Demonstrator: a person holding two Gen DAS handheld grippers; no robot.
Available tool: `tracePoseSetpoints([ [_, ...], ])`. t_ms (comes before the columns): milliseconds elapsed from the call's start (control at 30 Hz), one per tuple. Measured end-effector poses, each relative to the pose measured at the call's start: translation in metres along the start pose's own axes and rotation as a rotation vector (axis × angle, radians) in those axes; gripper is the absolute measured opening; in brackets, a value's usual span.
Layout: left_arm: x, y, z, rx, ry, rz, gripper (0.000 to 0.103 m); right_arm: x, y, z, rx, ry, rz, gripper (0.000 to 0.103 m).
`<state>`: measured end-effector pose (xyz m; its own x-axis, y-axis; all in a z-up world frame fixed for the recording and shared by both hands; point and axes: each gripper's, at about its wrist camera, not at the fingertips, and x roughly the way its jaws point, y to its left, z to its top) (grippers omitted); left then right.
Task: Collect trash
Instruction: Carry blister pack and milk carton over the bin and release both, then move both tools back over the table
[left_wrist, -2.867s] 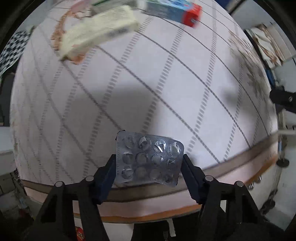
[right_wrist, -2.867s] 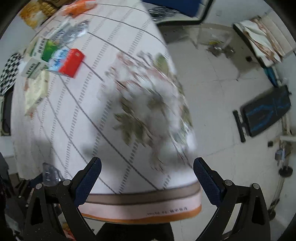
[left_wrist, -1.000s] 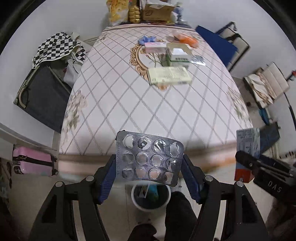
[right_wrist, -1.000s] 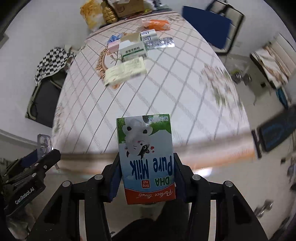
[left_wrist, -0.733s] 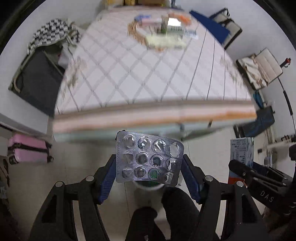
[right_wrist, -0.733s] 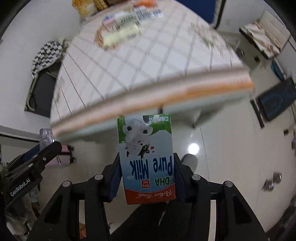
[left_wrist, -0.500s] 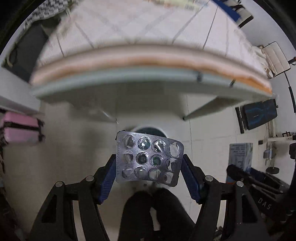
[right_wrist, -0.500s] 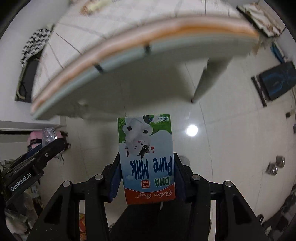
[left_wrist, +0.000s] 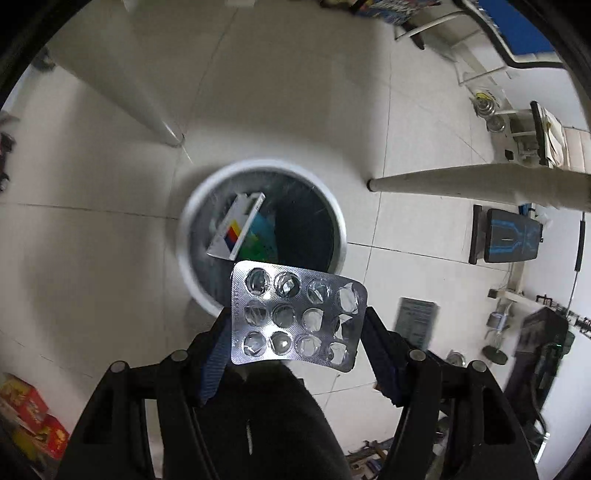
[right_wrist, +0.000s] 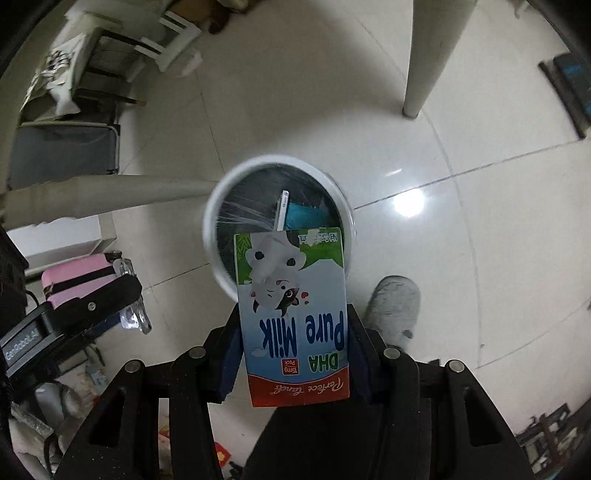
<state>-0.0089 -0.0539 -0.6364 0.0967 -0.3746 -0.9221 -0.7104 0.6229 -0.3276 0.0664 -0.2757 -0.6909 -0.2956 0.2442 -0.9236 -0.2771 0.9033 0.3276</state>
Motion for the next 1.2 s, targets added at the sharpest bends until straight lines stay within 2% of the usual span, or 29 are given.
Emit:
tracePoseSetpoints([
  [200, 0.037, 0.016, 0.011, 0.035, 0.012, 0.039, 0.076, 0.068, -0.011, 0.02, -0.034, 0.02, 0.026, 0.053],
  [267, 0.038, 0.024, 0.012, 0.027, 0.006, 0.049, 0.103, 0.082, -0.011, 0.027, -0.044, 0.031, 0.033, 0.054],
  [300, 0.035, 0.03, 0.012, 0.023, -0.002, 0.059, 0.103, 0.09, -0.011, 0.029, -0.046, 0.037, 0.037, 0.057],
  [333, 0.034, 0.034, 0.012, 0.021, -0.013, 0.072, 0.103, 0.095, -0.012, 0.03, -0.049, 0.04, 0.036, 0.063],
  [367, 0.032, 0.038, 0.011, 0.022, -0.025, 0.097, 0.103, 0.099, -0.013, 0.032, -0.052, 0.039, 0.036, 0.083],
  [400, 0.027, 0.04, 0.009, 0.03, -0.042, 0.14, 0.103, 0.1, -0.011, 0.031, -0.057, 0.036, 0.023, 0.098],
  [467, 0.019, 0.041, 0.004, 0.043, -0.071, 0.203, 0.103, 0.098, -0.006, 0.03, -0.077, 0.026, -0.019, 0.101],
  [533, 0.006, 0.038, -0.004, 0.073, -0.103, 0.295, 0.103, 0.094, 0.001, 0.025, -0.106, 0.016, -0.096, 0.102],
  [600, -0.007, 0.034, -0.013, 0.104, -0.13, 0.369, 0.103, 0.085, 0.009, 0.018, -0.136, -0.002, -0.164, 0.103],
  [700, -0.026, 0.03, -0.027, 0.131, -0.144, 0.417, 0.103, 0.064, 0.022, 0.007, -0.185, -0.032, -0.249, 0.103],
  [1000, -0.095, 0.01, -0.065, 0.121, -0.176, 0.403, 0.103, -0.012, 0.056, -0.022, -0.23, -0.058, -0.316, 0.103],
  [1200, -0.139, -0.011, -0.081, 0.139, -0.199, 0.4, 0.103, -0.085, 0.079, -0.048, -0.237, -0.095, -0.324, 0.102],
])
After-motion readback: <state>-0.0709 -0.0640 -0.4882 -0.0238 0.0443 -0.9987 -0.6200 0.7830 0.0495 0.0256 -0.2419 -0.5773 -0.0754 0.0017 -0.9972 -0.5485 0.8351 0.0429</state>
